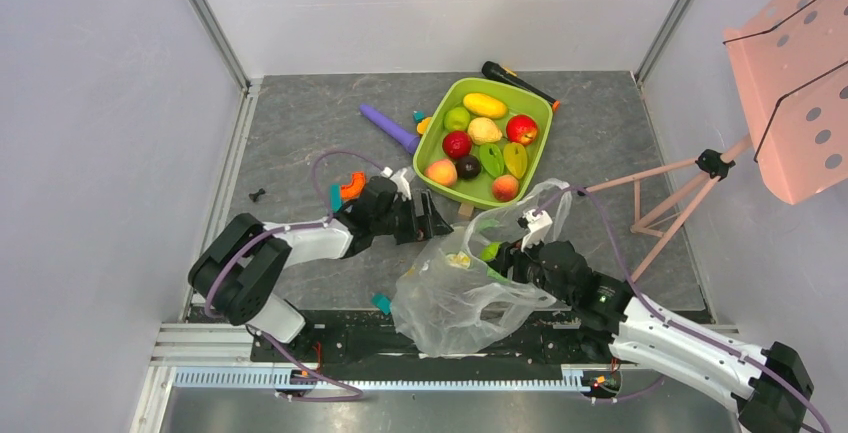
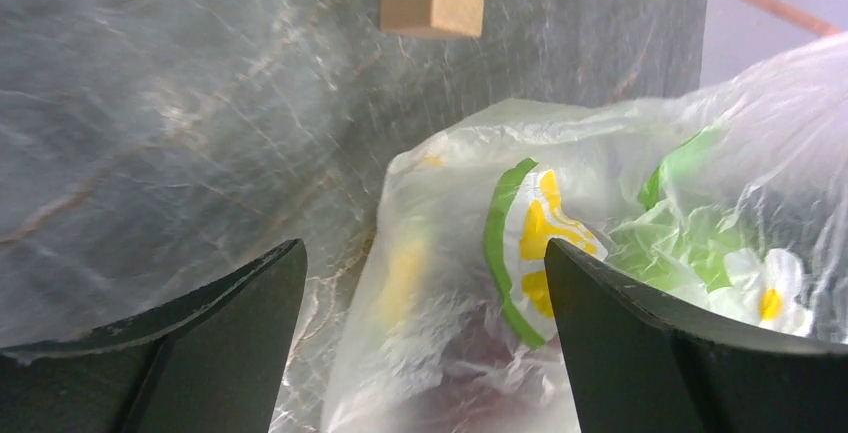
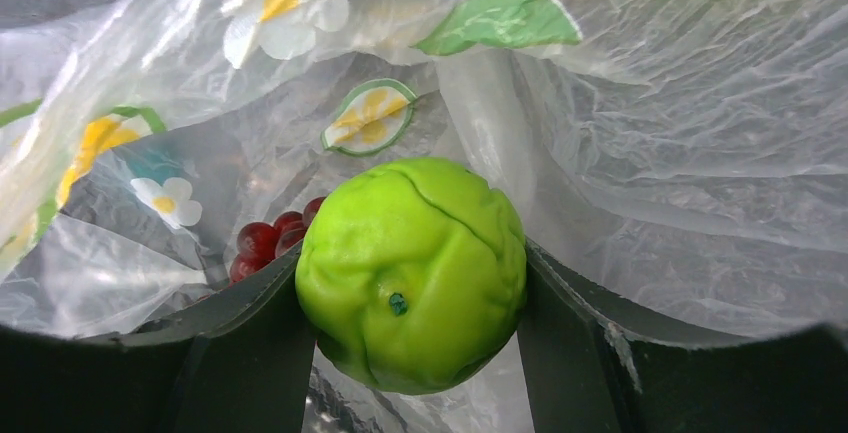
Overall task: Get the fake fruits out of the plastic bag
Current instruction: Take out the fake fruit from the plastic bag.
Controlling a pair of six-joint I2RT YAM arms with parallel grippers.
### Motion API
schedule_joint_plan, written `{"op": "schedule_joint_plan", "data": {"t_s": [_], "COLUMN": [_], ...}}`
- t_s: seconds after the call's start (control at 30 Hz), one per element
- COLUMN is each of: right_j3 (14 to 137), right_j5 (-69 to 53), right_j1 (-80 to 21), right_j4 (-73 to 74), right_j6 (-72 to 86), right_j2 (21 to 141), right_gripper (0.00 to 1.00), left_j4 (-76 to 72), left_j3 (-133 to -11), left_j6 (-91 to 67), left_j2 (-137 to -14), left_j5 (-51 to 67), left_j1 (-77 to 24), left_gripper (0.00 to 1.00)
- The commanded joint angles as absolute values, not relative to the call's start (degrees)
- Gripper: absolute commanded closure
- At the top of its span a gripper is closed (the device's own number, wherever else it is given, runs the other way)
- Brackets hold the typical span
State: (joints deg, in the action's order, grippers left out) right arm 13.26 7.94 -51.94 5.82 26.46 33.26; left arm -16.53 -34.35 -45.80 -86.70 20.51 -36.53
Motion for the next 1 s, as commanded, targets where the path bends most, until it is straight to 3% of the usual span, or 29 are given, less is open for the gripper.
{"op": "schedule_joint_plan", "data": {"t_s": [0.0, 0.1, 0.17, 0.2, 0.27, 0.3, 0.43, 0.7, 0.87, 0.97], "right_j3": [12.5, 11.9, 11.9, 11.9, 12.0, 11.9, 10.9, 8.7, 9.1, 9.2], "right_j5": [5.5, 5.7, 5.7, 5.7, 5.7, 5.9, 8.8, 18.5, 18.6, 17.9], "right_j1": [-52.0, -51.9, -51.9, -51.9, -51.9, -51.9, -51.9, -51.9, -52.0, -52.0], "right_j4": [-1.8, -3.2, -3.5, -3.6, -3.5, -3.5, -2.8, -3.2, -5.6, -6.6], "right_j6": [24.9, 24.7, 24.7, 24.7, 24.7, 24.6, 24.8, 29.9, 31.4, 31.4], "right_j2": [33.3, 33.6, 34.2, 34.5, 34.7, 34.6, 34.3, 43.3, 50.7, 52.3], "right_gripper": [0.39, 0.39, 0.39, 0.39, 0.38, 0.38, 0.31, 0.31, 0.28, 0.19], "left_j4": [-19.4, -22.8, -26.6, -28.8, -30.5, -30.5, -25.8, -4.4, -2.8, -4.1], "left_j3": [-36.8, -36.1, -35.0, -34.3, -33.7, -33.6, -33.4, -36.6, -36.2, -35.2], "left_j6": [-46.5, -48.7, -51.2, -52.4, -53.5, -53.5, -52.0, -40.5, -39.1, -39.9], "left_j2": [-90.2, -92.7, -94.0, -94.5, -94.5, -94.1, -89.5, -76.0, -75.7, -76.2], "left_j5": [23.5, 24.1, 25.2, 25.5, 25.5, 25.4, 22.2, 5.4, 4.5, 5.2], "left_j1": [-39.6, -40.9, -41.0, -41.1, -41.1, -41.1, -40.4, -39.9, -39.9, -39.9], "left_gripper": [0.05, 0.11, 0.37, 0.59, 0.9, 0.97, 0.98, 0.98, 0.98, 0.98]}}
